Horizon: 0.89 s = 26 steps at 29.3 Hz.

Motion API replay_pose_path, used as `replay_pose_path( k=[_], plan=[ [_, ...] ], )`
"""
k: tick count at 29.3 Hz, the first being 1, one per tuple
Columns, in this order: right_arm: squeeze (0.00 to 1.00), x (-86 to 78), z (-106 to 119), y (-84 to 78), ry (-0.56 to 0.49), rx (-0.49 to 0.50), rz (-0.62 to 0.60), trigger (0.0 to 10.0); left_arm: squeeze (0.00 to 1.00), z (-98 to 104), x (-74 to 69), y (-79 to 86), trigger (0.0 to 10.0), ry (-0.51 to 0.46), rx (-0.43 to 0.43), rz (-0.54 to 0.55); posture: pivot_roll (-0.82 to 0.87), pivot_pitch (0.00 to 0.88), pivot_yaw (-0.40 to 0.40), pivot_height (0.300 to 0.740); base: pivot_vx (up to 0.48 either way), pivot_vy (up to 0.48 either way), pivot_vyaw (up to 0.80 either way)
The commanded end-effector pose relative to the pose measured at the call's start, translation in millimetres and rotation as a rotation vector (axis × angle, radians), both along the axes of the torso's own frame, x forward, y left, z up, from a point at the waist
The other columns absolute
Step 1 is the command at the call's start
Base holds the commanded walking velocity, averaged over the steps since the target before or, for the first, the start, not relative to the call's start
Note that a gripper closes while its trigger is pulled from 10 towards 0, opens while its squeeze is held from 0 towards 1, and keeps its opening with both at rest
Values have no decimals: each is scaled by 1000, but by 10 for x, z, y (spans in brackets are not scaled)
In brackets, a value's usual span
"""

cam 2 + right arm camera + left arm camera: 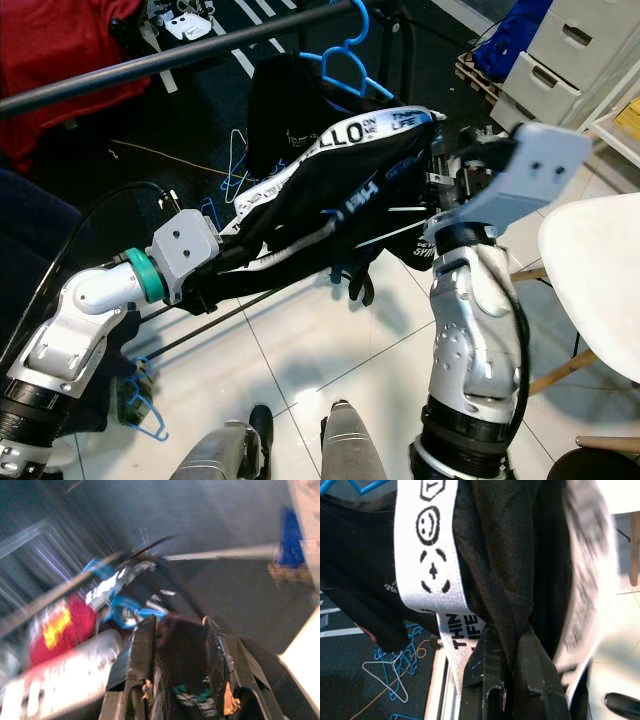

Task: Hang hanger

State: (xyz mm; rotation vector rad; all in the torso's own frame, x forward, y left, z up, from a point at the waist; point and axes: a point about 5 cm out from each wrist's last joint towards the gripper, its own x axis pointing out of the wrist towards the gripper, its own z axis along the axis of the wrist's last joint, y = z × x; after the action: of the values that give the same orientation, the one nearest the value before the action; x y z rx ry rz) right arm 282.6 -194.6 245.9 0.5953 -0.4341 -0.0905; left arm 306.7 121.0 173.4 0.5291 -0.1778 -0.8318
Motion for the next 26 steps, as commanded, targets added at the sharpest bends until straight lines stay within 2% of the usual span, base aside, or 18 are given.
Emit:
replay_pose_path(
  k=[1, 2, 3, 4, 5, 6, 7, 10, 11, 13, 16, 17, 20, 21, 22, 24, 25, 26],
  plan=[
    [0, -5, -82, -86, 42, 96, -17, 10000, 0, -20, -5, 15, 10000, 15, -7, 3, -276, 172, 119, 740, 0, 0, 0],
    [0, 15, -164, -73, 102, 45, -6, 10000, 0, -21, -3, 11, 10000, 16, -7, 3, -276, 172, 120, 740, 0, 0, 0],
    [0, 35, -249, -35, 182, -116, 2, 10000, 0, -20, -1, 7, 10000, 16, -7, 2, -274, 174, 121, 740, 0, 0, 0],
    [0, 35, -249, -35, 182, -116, 2, 10000, 0, -20, -1, 7, 10000, 16, -7, 2, -274, 174, 121, 740, 0, 0, 0],
    [0, 49, -354, 27, 263, -286, 41, 10000, 0, -17, 2, 2, 10000, 15, -8, 1, -274, 174, 122, 740, 0, 0, 0],
    [0, 49, -354, 27, 263, -286, 41, 10000, 0, -17, 2, 2, 10000, 15, -8, 1, -274, 174, 122, 740, 0, 0, 0],
    [0, 55, -460, 96, 336, -432, 99, 10000, 0, -15, 4, -1, 10000, 15, -8, -1, -277, 173, 123, 740, 0, 0, 0],
    [0, 51, -557, 142, 391, -464, 160, 10000, 0, -14, 5, -3, 10000, 14, -7, -1, -274, 172, 122, 740, 0, 0, 0],
    [1000, 43, -599, 162, 414, -491, 190, 10000, 0, -10, 5, -2, 10000, 14, -8, -1, -271, 171, 120, 740, 0, 0, 0],
    [1000, 38, -612, 166, 424, -500, 203, 10000, 0, -8, 5, -2, 10000, 13, -8, -1, -271, 171, 120, 740, 0, 0, 0],
    [1000, 30, -393, 92, 309, -774, 85, 10000, 0, -10, 2, 2, 10000, 14, -9, 2, -269, 173, 116, 740, 0, 0, 0],
    [1000, 30, -393, 92, 309, -774, 85, 10000, 0, -10, 2, 2, 10000, 14, -9, 2, -269, 173, 116, 740, 0, 0, 0],
    [1000, -131, 72, 249, -24, -801, -13, 10000, 0, -28, -7, -6, 10000, 18, -9, 0, -275, 174, 116, 740, 0, 0, 0],
    [1000, -131, 72, 249, -24, -801, -13, 10000, 0, -28, -7, -6, 10000, 18, -9, 0, -275, 174, 116, 740, 0, 0, 0],
    [1000, -191, 191, 292, -95, -829, -80, 10000, 0, -27, -4, -12, 10000, 18, -10, -1, -277, 173, 117, 740, 0, 0, 0],
    [1000, -230, 264, 318, -131, -857, -146, 10000, 0, -24, 1, -16, 10000, 18, -10, -2, -279, 172, 117, 740, 0, 0, 0],
    [0, -269, 328, 359, -164, -908, -215, 10000, 0, -22, 8, -21, 10000, 17, -10, -3, -280, 172, 117, 740, 0, 0, 0],
    [0, -269, 328, 359, -164, -908, -215, 10000, 0, -22, 8, -21, 10000, 17, -10, -3, -280, 172, 117, 740, 0, 0, 0]
  ],
)
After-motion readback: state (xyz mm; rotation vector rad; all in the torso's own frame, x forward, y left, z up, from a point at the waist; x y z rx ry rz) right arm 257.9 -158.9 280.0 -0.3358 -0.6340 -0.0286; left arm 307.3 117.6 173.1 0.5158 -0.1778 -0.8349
